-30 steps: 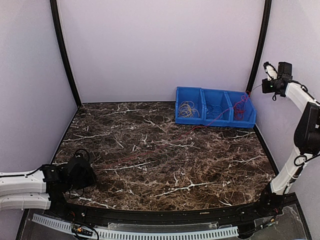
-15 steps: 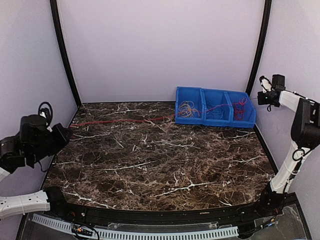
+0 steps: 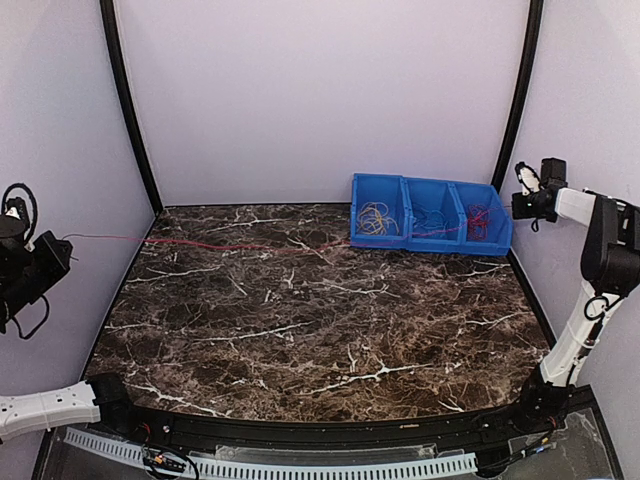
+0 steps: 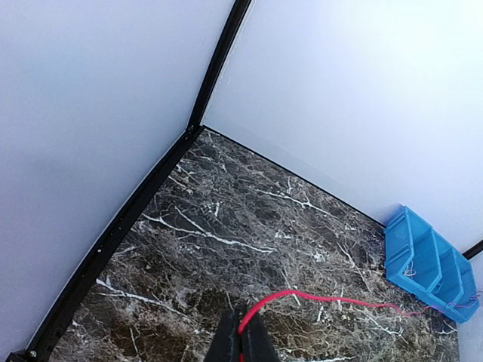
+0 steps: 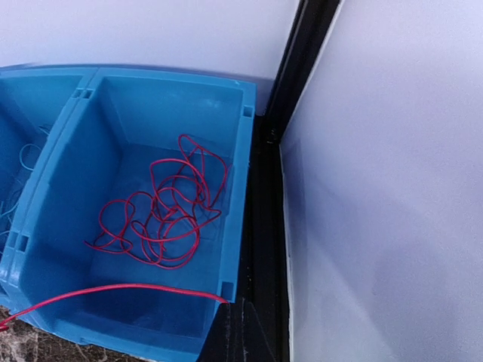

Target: Untangle the cables

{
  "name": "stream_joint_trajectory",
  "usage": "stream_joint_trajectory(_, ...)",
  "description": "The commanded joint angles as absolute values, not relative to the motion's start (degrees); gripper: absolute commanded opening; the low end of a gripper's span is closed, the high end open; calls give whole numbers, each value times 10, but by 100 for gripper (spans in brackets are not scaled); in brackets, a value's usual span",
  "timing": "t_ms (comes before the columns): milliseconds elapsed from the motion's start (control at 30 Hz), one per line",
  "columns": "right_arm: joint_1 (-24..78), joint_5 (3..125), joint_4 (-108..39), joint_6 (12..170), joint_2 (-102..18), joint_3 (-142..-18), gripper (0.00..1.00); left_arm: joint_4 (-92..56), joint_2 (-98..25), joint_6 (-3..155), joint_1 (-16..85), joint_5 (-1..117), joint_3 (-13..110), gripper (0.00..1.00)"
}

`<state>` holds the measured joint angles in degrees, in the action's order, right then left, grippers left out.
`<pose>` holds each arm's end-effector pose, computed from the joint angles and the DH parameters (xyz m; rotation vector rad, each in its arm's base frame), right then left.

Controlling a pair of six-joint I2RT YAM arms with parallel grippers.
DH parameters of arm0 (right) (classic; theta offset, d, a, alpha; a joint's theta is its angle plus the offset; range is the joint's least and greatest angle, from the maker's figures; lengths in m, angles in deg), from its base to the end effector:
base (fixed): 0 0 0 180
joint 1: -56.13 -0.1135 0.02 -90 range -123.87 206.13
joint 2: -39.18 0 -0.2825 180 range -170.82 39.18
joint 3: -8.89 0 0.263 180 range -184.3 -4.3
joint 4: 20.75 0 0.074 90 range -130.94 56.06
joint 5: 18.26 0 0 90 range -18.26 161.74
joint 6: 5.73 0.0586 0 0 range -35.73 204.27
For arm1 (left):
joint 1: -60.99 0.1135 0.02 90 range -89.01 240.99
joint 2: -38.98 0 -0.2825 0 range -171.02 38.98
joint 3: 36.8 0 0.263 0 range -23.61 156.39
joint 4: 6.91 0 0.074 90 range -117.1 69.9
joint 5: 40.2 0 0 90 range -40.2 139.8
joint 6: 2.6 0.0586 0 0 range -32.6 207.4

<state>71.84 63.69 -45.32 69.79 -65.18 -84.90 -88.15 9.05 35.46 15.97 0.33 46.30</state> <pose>0.4417 -0.1157 0.2629 -0.0562 2.1802 -0.1465 0.0539 0.0090 0.4122 -0.6126 1.7879 -0.2621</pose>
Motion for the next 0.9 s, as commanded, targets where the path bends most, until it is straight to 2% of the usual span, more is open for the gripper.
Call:
stream_joint_trajectory(0, 715, 540, -446, 686, -632, -837, 0, -843, 101, 434, 160, 19, 421, 0)
stream_joint_trajectory(167, 643, 414, -513, 614, -561, -768, 0, -642, 65, 538, 160, 197, 295, 0)
stream_joint_trajectory(300, 555, 359, -556, 579, -485, -694, 0, -591, 10, 544, 160, 222, 262, 0)
stream_joint_trajectory(433, 474, 341, -588, 566, -423, -659, 0, -582, -8, 550, 160, 183, 248, 0)
stream_joint_trajectory(633, 455, 292, -616, 577, -412, -686, 0, -551, -3, 564, 160, 173, 222, 0)
stream_joint_trajectory(767, 452, 242, -625, 597, -417, -735, 0, -437, -18, 578, 160, 258, 178, 0)
stream_joint_trajectory(867, 431, 217, -640, 590, -418, -768, 0, -295, -63, 579, 160, 339, 154, 0)
